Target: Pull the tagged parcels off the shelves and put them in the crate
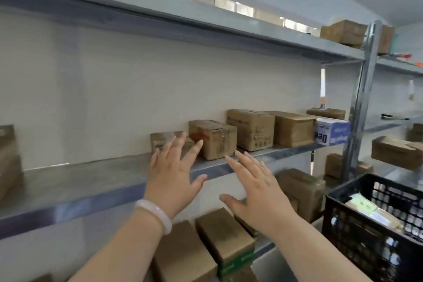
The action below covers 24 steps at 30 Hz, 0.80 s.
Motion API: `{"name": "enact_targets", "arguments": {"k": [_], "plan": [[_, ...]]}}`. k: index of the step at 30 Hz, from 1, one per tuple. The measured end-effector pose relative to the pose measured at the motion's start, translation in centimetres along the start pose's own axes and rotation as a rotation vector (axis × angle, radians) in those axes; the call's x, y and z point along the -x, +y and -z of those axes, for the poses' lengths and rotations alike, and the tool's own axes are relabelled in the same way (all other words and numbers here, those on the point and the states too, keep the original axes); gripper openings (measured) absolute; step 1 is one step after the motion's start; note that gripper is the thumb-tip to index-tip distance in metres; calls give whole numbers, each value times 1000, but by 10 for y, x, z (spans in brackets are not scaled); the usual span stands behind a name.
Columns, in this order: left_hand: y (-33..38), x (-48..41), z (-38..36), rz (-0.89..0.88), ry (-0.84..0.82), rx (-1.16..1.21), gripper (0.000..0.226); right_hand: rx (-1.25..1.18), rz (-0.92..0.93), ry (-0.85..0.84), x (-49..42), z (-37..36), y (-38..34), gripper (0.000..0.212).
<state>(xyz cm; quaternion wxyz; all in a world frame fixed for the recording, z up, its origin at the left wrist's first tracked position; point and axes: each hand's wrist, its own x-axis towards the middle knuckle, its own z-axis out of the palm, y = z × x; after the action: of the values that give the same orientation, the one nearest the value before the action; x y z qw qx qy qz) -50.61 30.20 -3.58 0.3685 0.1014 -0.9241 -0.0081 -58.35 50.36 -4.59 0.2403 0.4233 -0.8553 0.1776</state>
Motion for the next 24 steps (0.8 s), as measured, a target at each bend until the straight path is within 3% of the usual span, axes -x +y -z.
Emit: {"name": "enact_targets", "arguments": {"k": [8,13,16,19,24], "plan": [[-31,-37,-3,310,26,79,63,-125,131,17,-46,-19,9,75],[-36,-60,-13,483,-115,45,66,-204,157,1,-52,-28,14,74],[-41,-69,-18,629,-192,141,65,-238,175,-16,-53,-33,24,73],[-46,-74,-24,694,-143,306,56,-260,183,-28,-53,-34,32,72],[-42,-79,-26,753,-55,368,51,-316,202,-25,-57,-31,36,67]]}}
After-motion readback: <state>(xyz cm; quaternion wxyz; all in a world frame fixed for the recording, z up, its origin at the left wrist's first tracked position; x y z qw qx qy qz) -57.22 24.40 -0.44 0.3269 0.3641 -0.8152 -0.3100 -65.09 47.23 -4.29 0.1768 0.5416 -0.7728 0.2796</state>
